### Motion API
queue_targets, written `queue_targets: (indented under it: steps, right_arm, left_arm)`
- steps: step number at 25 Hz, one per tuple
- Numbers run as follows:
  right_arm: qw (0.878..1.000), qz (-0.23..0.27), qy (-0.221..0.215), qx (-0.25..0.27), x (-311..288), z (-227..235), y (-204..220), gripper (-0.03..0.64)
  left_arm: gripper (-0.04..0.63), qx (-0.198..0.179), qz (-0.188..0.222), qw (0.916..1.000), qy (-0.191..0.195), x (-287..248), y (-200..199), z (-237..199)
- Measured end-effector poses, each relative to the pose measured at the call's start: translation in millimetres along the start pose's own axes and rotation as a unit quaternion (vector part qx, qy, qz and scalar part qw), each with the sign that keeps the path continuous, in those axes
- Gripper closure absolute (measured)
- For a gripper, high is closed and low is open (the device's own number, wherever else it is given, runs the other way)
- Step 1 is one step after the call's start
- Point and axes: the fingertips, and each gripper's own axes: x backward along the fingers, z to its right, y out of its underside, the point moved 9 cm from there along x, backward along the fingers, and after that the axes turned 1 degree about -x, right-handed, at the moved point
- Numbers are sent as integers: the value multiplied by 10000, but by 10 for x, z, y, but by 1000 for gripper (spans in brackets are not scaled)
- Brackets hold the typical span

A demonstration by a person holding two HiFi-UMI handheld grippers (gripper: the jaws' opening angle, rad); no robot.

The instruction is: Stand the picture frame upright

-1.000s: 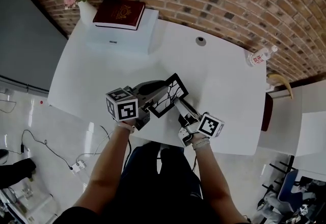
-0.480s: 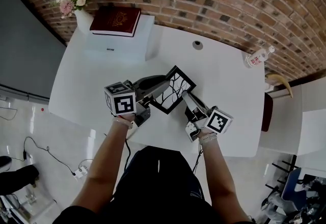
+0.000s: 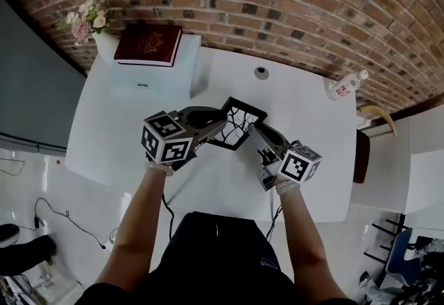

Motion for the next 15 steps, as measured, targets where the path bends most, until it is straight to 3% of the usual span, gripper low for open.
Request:
queue_targets:
  steps: [15]
  right_arm:
    - [9917,-112,67,1280,-377,105,-559,531]
  left_arm:
    - [494,-1088,-616,9905,-569,-188,-433,-332]
